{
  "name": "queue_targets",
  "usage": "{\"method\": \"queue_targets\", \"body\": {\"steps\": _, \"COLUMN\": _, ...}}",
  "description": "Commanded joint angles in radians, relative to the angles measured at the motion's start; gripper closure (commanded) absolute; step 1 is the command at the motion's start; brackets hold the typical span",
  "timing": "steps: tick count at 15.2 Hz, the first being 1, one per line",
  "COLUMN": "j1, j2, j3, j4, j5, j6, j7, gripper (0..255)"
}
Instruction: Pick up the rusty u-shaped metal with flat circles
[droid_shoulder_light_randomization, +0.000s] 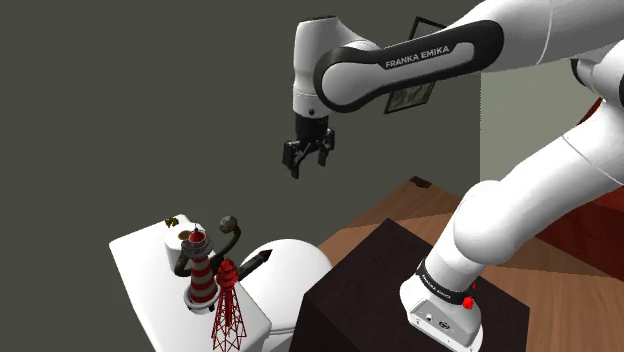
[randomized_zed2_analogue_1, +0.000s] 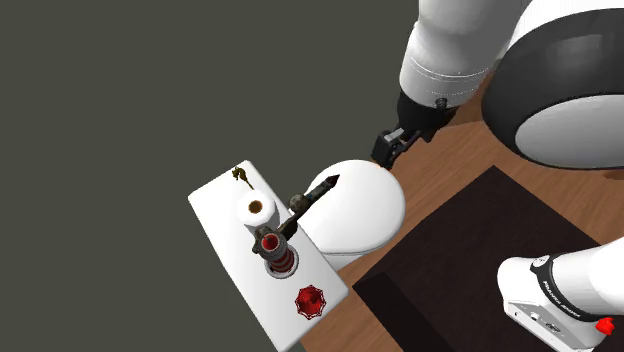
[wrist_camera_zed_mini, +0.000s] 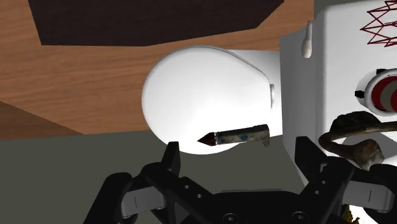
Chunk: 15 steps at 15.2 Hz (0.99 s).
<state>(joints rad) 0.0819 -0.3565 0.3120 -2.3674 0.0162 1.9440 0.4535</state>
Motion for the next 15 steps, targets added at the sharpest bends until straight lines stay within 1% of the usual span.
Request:
{"method": "queue_targets", "body": {"steps": 1, "j1": 0.002, "j2": 0.073, "j3": 0.034, "j4": 0.034, "j5": -0.012, "j6": 0.029, "j7": 0.057, "gripper": 0}}
{"method": "queue_targets", "body": {"steps": 5, "j1": 0.007, "j2": 0.233, "j3": 0.091, "j4": 0.117, "j5": -0.063, "j6": 0.078, "j7": 0.174, "gripper": 0}}
{"method": "queue_targets", "body": {"steps": 9, "j1": 0.026, "j2": 0.403, "j3": 0.128, "j4": 0.222, "j5": -0.137, "j6": 0.105, "j7": 0.295, "gripper": 0}}
{"method": "queue_targets", "body": {"steps": 12, "j1": 0.056, "j2": 0.534, "j3": 0.137, "j4": 0.316, "j5": -0.200, "j6": 0.110, "j7": 0.382, "gripper": 0}}
{"method": "queue_targets", "body": {"steps": 15, "j1": 0.097, "j2": 0.665, "j3": 0.132, "j4": 0.423, "j5": -0.258, "j6": 0.102, "j7": 0.456, "gripper": 0}}
